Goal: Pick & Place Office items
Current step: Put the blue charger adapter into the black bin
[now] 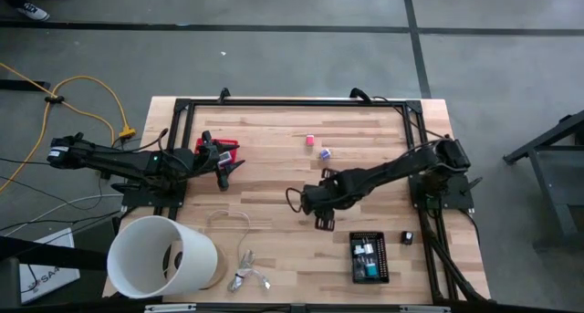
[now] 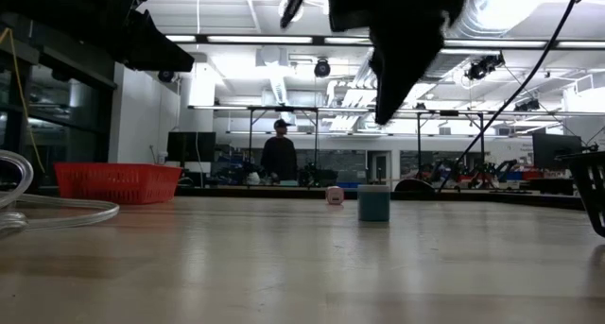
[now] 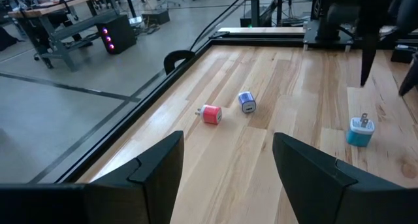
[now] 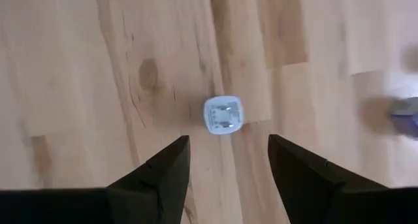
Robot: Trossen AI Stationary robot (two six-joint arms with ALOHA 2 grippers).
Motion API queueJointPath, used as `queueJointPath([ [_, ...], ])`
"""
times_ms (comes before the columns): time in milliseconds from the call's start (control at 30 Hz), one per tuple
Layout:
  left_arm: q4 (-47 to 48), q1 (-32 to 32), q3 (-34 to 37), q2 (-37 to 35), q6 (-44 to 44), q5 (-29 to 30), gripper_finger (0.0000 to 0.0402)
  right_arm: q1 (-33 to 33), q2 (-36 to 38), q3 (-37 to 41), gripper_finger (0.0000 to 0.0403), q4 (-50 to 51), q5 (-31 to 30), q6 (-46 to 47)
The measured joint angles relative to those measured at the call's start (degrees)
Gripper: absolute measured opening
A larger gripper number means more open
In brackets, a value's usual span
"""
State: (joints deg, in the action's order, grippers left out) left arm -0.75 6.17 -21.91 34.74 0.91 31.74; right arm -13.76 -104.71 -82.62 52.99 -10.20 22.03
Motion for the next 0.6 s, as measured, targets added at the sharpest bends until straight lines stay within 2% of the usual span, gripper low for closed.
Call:
queueJointPath([
  [200,-0.1,0.0,0.0,0.0,0.0,0.0,0.0227,0.3,4.1,11.2,0.0193,-13.0,3.7,0.6],
  [400,-0.8,0.0,0.0,0.0,0.1,0.0,0.0227,0.3,6.7,18.0,0.0193,-19.6,-0.5,0.2],
  [600,-1.2,0.0,0.0,0.0,0.4,0.0,0.0227,0.4,6.6,24.6,0.0193,-28.5,-0.4,-0.9],
])
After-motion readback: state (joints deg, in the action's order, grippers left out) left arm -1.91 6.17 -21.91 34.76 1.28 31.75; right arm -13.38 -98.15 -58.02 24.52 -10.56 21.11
